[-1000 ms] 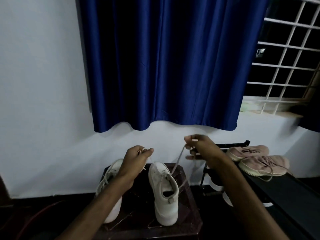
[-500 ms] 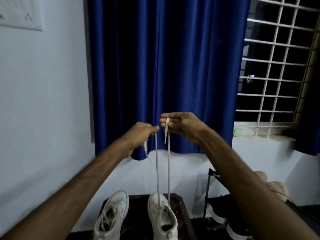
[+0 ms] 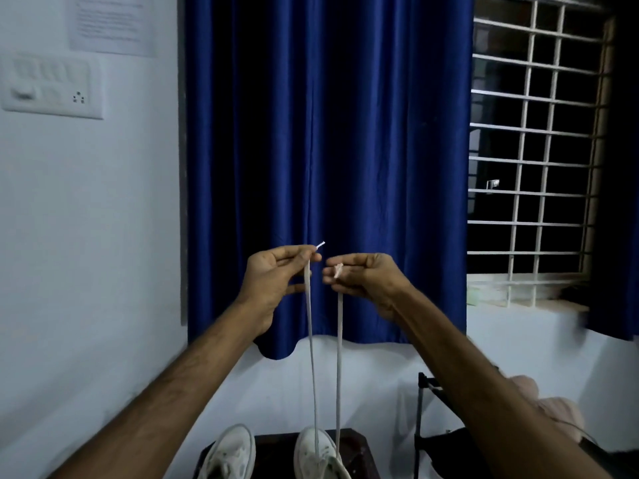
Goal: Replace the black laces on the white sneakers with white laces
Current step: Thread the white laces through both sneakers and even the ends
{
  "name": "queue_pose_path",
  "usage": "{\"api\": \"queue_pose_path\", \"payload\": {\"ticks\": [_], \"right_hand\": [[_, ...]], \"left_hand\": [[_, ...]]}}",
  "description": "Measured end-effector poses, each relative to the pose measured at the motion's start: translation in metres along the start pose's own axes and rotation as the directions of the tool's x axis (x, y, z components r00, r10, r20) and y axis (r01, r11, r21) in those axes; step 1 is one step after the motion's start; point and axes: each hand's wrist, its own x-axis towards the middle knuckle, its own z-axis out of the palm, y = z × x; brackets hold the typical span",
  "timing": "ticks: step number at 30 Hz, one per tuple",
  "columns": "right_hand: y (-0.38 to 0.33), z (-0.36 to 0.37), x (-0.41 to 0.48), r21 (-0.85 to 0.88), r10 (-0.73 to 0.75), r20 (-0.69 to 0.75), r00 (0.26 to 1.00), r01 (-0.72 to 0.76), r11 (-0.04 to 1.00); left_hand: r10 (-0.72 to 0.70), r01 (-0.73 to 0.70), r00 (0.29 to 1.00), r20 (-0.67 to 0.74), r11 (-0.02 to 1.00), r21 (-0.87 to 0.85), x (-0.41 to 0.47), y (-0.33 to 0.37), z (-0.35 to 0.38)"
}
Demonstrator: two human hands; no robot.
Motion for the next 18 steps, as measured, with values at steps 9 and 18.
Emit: {"api": "queue_pose_path", "payload": {"ticks": [9,18], "right_hand": [[-0.013,0.001,0.006,-0.429,-0.24,-0.148,0.96,0.156,0.89],[-0.014,0.001,0.007,-0.44,-0.332,-0.097,0.938,0.259,0.86]], "left_hand": [[0.117,-0.11,0.992,-0.048,0.985,0.134,0.011,0.007,0.014],[0.011,0.006,0.981,-0.195,0.996,0.086,0.02,0.012,0.028]]}}
